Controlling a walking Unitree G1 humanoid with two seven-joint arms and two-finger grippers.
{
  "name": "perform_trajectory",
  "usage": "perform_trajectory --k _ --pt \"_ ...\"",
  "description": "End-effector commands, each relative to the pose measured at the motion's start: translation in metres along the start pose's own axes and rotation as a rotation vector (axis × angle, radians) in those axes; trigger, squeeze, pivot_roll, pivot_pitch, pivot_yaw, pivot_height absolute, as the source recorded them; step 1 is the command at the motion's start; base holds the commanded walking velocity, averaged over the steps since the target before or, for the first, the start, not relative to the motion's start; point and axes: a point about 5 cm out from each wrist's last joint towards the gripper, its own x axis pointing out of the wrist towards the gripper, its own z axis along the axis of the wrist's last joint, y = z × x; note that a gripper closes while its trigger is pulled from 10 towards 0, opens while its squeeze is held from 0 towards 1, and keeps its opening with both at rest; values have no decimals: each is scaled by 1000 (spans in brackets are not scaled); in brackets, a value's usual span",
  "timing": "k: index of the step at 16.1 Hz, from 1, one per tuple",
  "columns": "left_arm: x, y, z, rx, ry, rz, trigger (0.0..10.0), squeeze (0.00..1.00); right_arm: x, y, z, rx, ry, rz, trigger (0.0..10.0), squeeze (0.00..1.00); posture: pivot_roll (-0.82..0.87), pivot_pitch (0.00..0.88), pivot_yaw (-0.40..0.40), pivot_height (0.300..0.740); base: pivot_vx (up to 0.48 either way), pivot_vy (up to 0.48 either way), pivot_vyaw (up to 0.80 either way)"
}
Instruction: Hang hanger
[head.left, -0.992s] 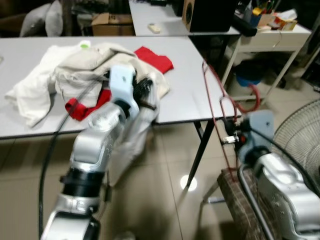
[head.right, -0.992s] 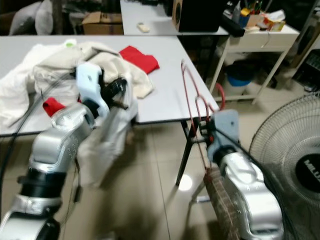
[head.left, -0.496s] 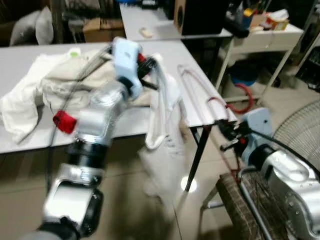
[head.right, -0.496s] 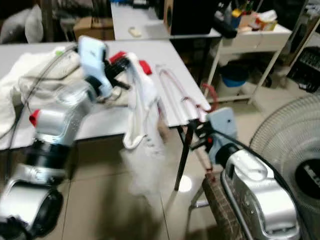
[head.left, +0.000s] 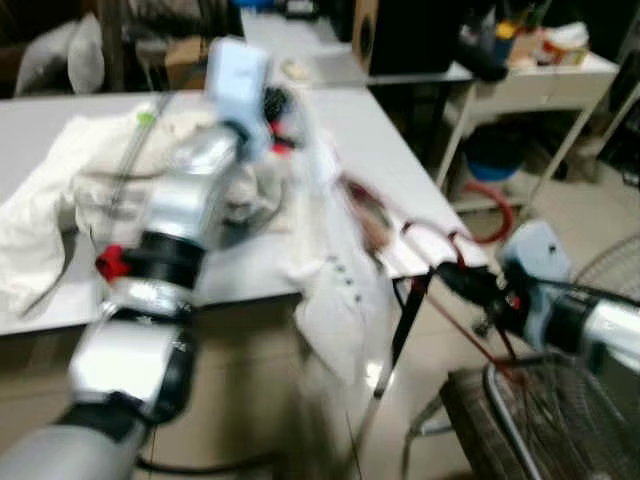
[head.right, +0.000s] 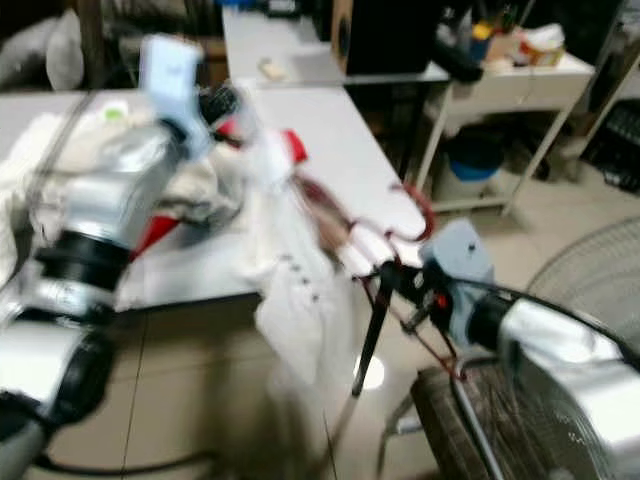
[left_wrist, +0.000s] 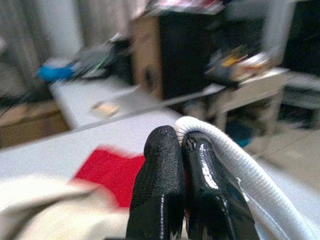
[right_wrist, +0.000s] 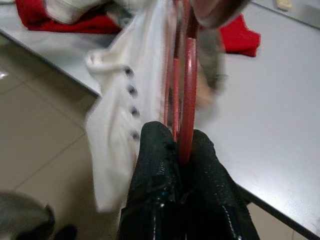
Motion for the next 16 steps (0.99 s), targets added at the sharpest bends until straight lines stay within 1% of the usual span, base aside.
perform_trajectory --k 1,2,4,8,9,10,12,14,16 --pt "7 -12 18 19 -61 -31 10000 0 -13 -4 4 -13 11 13 10000 0 -71 0 5 740 371 0 0" --pt "10 -13 19 23 -63 -37 10000 0 -21 -2 4 -8 30 71 10000 0 -73 0 4 740 368 0 0" --pt "13 -14 21 29 -67 -44 10000 0 -30 -2 3 1 51 114 10000 0 -74 0 4 740 369 0 0" --pt "18 -16 21 33 -75 -55 10000 0 -44 -7 8 13 58 126 10000 0 -79 0 8 740 370 0 0" --pt "19 -17 22 32 -82 -64 10000 0 -48 -8 12 18 42 136 10000 0 -79 0 8 740 375 0 0" --pt "20 -18 23 33 -85 -69 10000 0 -49 -8 14 23 27 144 10000 0 -82 0 9 740 375 0 0" --pt "22 -22 27 38 -104 -93 10000 0 -47 -2 18 41 0 200 10000 0 -81 0 6 740 369 0 0" --pt "24 -27 40 27 -149 -137 10000 0 -42 2 16 47 8 219 10000 0 -78 0 1 740 373 0 0" --pt "24 -31 56 11 -200 -167 10000 0 -39 1 16 42 9 223 10000 0 -78 0 0 740 373 0 0"
